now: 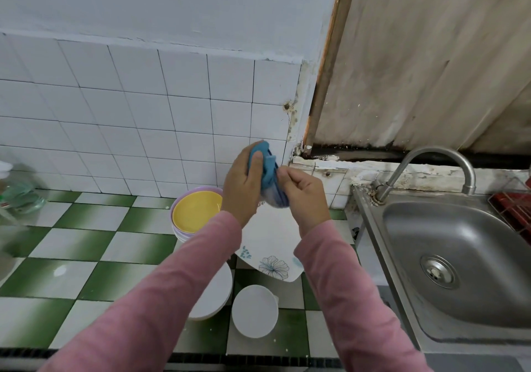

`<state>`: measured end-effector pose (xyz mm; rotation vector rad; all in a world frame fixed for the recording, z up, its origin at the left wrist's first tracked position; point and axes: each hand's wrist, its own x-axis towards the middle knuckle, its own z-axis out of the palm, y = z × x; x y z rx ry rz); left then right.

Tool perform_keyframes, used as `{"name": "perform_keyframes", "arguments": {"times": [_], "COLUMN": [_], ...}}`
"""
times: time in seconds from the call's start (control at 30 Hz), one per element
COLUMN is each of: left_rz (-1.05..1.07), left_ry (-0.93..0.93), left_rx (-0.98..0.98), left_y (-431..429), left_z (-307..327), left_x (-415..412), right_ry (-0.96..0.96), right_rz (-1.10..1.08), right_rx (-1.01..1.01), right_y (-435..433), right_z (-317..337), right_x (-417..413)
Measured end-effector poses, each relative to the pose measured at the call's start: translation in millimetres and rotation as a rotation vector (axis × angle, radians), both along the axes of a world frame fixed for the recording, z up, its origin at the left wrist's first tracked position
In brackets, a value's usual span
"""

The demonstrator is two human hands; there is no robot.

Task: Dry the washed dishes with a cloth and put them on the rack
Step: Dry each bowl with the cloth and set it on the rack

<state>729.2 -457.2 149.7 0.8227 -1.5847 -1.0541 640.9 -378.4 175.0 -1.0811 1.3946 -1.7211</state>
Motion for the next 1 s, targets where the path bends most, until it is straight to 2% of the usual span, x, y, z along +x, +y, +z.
{"name": "perform_keyframes", "arguments": {"times": [0.03,0.13,0.17,0.2,0.3,0.33,0.37,0.47,0.5,0.57,0.67,0.73,0.8,0.9,1.0], "left_rz": [0.026,0.069,0.054,0.04,0.035,0.058,0.094,0.133,0.127,0.11,0.015,-0.078,-0.101,-0.036,0.088], "left_ry": [-0.039,-0.225,-0.232,-0.21,0.0,0.011,-0.022,-0.16,-0.175,-0.106,0.091,0.187,0.292,0.456,0.4], "left_rx": [-0.048,-0.358,-0.394,-0.359,0.043,0.094,0.026,-0.451,-0.51,-0.395,0.153,0.514,0.716,0.672,0.394], "left_y": [2,12,12,11,2,1,2,6,5,5,-9,-21,-19,-5,12], "left_z": [2,-2,-2,0,14,19,22,19,16,16,18,15,8,-3,-6], "left_x": [1,-2,-3,-3,-4,-4,-3,-1,-1,-2,-1,5,6,-5,-12], "right_ry": [-0.017,-0.147,-0.158,-0.137,-0.015,0.0,-0.007,-0.07,-0.06,0.028,0.101,-0.028,-0.322,-0.688,-0.875], "right_rz": [-0.001,-0.023,-0.019,-0.016,0.019,0.033,0.04,0.024,0.016,0.033,0.077,0.019,-0.045,-0.032,0.001], "right_rx": [0.001,0.043,0.051,0.05,-0.008,-0.026,-0.036,-0.039,-0.036,-0.042,-0.049,-0.054,-0.061,-0.097,-0.104], "right_y": [0,-2,-2,-2,1,2,2,-3,-5,-5,-2,-2,-6,-14,-18], "right_z": [1,1,1,1,1,2,3,0,-2,-3,-1,-1,-2,-4,-3], "right_x": [0,1,2,3,3,2,1,-1,-2,-5,-12,-13,-11,-6,4]}}
